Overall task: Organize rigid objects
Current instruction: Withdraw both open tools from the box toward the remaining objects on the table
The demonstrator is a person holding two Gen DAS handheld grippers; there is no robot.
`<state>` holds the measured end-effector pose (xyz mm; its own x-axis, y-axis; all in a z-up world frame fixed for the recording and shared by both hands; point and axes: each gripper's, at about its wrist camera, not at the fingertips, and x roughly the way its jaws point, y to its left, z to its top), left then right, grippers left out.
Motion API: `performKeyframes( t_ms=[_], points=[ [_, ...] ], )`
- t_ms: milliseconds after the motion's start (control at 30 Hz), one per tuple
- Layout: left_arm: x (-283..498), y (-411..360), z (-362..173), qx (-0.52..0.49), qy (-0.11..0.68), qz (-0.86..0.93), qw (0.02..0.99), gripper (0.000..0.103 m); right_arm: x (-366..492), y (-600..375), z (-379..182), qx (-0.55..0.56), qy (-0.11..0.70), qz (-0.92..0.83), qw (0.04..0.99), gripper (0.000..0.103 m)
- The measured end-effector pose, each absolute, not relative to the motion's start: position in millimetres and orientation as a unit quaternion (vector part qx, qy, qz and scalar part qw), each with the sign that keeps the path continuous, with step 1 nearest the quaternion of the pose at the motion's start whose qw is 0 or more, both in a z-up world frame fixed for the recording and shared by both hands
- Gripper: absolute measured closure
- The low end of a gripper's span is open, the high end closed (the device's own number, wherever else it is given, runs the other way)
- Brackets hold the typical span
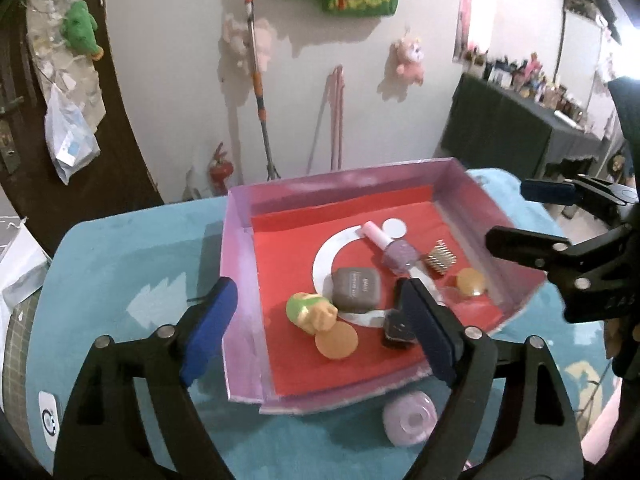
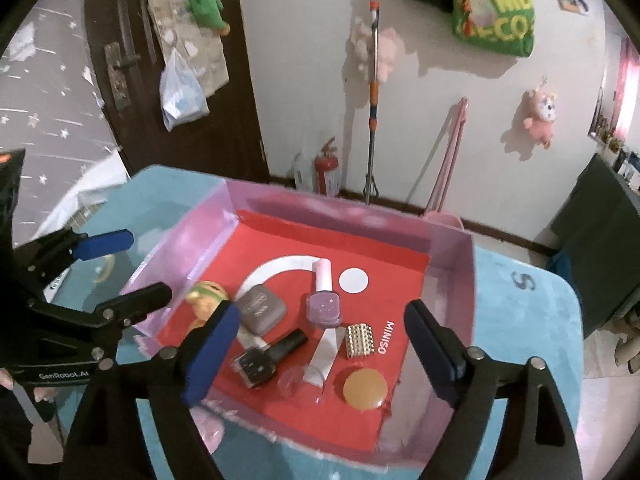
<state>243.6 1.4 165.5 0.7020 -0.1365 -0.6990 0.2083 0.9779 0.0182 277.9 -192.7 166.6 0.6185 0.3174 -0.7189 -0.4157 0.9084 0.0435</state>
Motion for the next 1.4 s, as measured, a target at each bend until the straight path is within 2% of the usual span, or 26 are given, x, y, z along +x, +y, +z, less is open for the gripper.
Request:
performKeyframes(
  t_ms=[167,233,300,500,800,1400],
  points=[
    [201,4,183,0.041,0.34,-0.101,0.934,0.018,235,-204,191,-0.057,0.356,0.197,0.912,0.004],
    [187,7,188,0.029,0.33,-0.105,0.938,0.014,216,-209,198,-0.053,0.342,0.191,0.919,0.001],
    [168,10,192,0.021,0.311,-0.102,0.945,0.009,193,-213,204,-0.052,0.328,0.188,0.924,0.0],
    [122,17,191,0.005,0.278,-0.102,0.955,0.008,130,-224,208,-0.051,0.289,0.189,0.937,0.0],
    [74,6,156,0.003,0.256,-0.088,0.963,0.006,72,-232,161,-0.036,0.279,0.156,0.947,0.0],
    [70,4,78,-0.022,0.332,-0.073,0.94,0.006,68,-240,62,0.001,0.342,0.12,0.932,0.0]
  ],
)
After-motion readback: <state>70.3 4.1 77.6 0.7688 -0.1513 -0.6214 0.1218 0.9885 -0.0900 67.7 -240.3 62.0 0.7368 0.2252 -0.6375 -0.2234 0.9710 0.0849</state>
